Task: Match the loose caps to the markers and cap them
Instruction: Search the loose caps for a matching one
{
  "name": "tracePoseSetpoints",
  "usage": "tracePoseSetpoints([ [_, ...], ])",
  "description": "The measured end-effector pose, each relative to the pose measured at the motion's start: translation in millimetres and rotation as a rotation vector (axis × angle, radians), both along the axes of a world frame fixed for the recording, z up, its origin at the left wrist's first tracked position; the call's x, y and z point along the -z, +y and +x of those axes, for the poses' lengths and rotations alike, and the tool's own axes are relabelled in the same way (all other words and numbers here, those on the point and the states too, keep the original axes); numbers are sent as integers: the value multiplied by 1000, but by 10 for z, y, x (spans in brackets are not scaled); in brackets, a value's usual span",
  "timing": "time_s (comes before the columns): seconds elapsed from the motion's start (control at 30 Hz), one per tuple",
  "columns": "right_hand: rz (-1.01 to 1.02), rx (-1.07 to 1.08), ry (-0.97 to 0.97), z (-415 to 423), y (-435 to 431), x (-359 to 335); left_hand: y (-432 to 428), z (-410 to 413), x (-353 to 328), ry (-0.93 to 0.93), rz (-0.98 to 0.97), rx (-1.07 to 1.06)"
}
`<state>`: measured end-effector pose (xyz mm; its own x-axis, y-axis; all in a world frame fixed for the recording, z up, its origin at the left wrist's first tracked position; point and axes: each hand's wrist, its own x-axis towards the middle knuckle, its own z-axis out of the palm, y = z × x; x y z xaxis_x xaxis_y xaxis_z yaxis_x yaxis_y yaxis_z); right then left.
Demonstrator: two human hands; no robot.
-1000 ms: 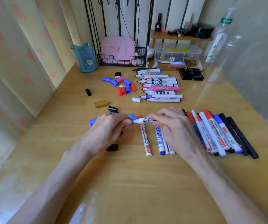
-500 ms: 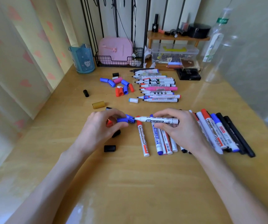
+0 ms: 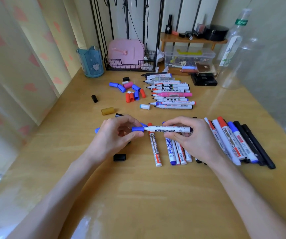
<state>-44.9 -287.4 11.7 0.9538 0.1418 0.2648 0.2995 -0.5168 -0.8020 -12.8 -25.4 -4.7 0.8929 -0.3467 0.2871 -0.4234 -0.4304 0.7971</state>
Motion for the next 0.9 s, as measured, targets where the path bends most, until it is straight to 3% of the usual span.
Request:
tracePoseSetpoints([
  [0.4, 33, -21, 60, 3, 31, 31, -68, -66, -10, 10, -18, 13],
  [0.6, -327, 65, -214, 25, 55, 94, 96, -6, -63, -82, 215, -42],
  [0.73, -283, 178, -216, 75, -91, 50, 210, 59, -64, -64, 261, -74],
  [0.9, -285, 171, -186, 62, -54, 63, 156, 46, 68, -127, 380, 51],
])
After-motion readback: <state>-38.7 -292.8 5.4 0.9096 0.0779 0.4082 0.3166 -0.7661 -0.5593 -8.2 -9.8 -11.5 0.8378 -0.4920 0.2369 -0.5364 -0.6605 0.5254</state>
